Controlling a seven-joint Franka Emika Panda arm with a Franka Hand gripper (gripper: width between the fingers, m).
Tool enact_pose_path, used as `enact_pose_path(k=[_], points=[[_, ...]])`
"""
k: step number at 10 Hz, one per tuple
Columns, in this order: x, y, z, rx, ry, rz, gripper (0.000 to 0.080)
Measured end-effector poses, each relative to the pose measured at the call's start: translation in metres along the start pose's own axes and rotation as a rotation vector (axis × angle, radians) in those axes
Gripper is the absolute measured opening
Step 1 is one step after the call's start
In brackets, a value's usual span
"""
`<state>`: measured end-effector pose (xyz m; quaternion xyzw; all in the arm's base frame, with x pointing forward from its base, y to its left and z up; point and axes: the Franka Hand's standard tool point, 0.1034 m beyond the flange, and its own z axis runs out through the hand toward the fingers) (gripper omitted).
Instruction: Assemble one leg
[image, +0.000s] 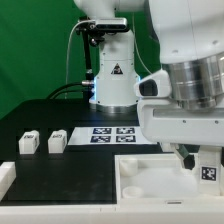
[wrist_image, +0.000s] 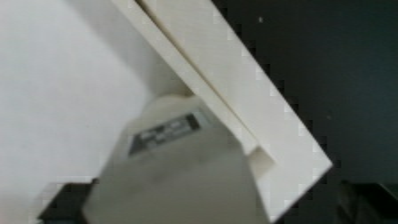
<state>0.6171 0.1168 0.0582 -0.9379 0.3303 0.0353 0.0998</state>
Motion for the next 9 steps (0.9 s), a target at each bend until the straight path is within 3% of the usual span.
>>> enact_pose_path(k=[3,4,5,6,9], points=[[-0.0009,0.0018,0.0015,-0.005,-0.001,0.003,0.064],[-0.0009,0.0018,0.0015,-0.005,-0.001,0.032,0.0464],[-0.0008,0.0019,0.0015,-0.005,-0.001,0.03,0.0464],[0.0014,0.0043,0.0012,-0.005,0.0,0.09,0.0276],[0.0025,0.0041,0.001,-0.001,0.0,0.405,0.0273]])
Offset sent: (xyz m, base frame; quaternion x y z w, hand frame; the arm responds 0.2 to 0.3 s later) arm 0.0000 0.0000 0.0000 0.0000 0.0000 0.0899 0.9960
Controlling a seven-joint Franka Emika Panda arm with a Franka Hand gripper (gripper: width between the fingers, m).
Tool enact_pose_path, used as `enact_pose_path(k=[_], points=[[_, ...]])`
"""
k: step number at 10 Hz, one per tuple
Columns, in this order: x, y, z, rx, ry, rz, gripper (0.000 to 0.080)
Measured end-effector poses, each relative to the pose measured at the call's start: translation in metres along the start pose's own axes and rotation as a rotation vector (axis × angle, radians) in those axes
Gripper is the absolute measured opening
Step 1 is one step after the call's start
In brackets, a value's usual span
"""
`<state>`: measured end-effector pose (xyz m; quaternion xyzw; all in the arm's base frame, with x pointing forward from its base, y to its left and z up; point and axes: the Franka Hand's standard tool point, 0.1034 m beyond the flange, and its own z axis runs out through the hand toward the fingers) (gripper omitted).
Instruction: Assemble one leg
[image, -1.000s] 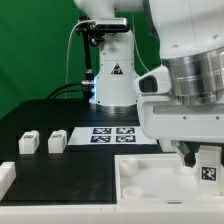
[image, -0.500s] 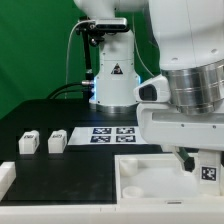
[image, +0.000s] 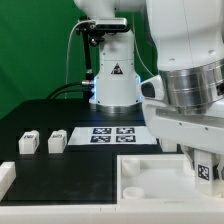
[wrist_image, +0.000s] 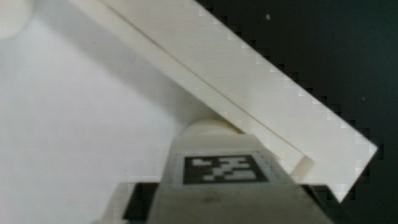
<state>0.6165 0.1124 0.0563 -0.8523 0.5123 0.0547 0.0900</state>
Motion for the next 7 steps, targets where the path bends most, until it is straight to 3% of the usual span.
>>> enact_pose_path(k=[2,5,7], points=[[0.0105,-0.0028,-0.0042,0.039,0.005,0.337,0.0273],[0.0043,-0.0082,0.0014,0.073,-0.001,0.768,0.0273],[0.0027,-0.0092,0.0021,0.079,0.009,0.756,0.03]])
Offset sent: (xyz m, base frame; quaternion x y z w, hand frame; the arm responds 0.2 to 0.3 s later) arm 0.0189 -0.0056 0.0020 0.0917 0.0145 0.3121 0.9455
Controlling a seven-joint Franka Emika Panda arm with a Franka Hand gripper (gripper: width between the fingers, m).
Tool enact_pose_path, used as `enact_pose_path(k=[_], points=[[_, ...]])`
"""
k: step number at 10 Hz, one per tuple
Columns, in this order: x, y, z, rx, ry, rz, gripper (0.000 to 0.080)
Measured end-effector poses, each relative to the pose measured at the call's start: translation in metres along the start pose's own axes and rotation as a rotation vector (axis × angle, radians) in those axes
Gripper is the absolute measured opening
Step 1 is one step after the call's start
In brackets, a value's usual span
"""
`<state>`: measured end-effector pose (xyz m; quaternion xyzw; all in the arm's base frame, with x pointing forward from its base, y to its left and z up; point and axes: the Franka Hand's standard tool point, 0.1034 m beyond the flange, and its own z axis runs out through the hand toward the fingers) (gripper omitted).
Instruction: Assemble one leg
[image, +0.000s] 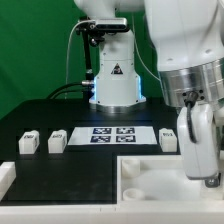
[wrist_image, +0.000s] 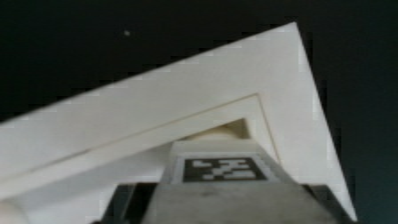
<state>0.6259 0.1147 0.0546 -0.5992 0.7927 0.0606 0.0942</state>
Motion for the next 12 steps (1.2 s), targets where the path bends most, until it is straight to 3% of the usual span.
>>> enact_pose_path(k=[1,2,3,5,6,8,10,12], points=[[-0.001,0.0,0.0,0.0,0.0,-0.016,0.03],[-0.001,0.001,0.0,-0.002,0.0,-0.037,0.0519],[0.003,0.003,-0.001,-0.028,-0.004,-0.219,0.0609],[0.0,0.006,-0.009,-0.103,-0.018,-0.561,0.0638],[0.001,0.003,-0.008,-0.091,-0.014,-0.638,0.0647],[0.002,0.004,-0.008,-0.092,-0.02,-0.814,0.0647],[-0.001,0.002,-0.011,-0.125,0.034,-1.177,0.0649],[-0.001,-0.002,-0.012,-0.1,0.051,-1.472,0.0649]])
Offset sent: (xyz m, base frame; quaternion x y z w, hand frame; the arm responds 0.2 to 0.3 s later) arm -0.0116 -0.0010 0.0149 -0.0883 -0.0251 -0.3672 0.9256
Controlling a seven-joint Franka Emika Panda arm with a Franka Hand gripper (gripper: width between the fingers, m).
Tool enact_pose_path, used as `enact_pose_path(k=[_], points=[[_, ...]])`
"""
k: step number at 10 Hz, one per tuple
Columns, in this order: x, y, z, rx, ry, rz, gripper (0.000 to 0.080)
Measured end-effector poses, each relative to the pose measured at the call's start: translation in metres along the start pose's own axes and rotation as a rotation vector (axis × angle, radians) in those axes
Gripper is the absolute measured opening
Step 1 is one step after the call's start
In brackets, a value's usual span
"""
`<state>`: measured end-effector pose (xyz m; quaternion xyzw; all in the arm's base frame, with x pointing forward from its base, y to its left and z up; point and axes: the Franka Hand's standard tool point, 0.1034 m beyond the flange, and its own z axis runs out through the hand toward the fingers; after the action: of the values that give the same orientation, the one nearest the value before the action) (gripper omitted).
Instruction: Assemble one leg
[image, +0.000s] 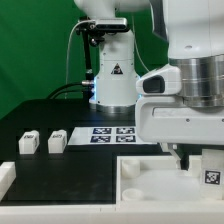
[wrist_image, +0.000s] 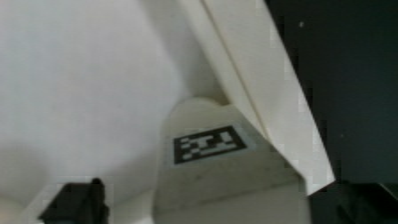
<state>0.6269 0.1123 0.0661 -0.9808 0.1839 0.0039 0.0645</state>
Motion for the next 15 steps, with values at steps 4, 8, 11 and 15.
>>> enact_pose_path(k=[4,8,11,15], points=[[-0.0006,-0.0006,0.0015,-0.008,0.003,-0.122,0.0637],[-0.0012,-0.0015,0.0019,-0.004,0.002,0.203,0.0293],[0.0024,-0.0009,0.0011,-0.008,-0.017,0.681,0.0293],[0.0008,-0.0028,0.0015,0.049,-0.035,1.394,0.0294]])
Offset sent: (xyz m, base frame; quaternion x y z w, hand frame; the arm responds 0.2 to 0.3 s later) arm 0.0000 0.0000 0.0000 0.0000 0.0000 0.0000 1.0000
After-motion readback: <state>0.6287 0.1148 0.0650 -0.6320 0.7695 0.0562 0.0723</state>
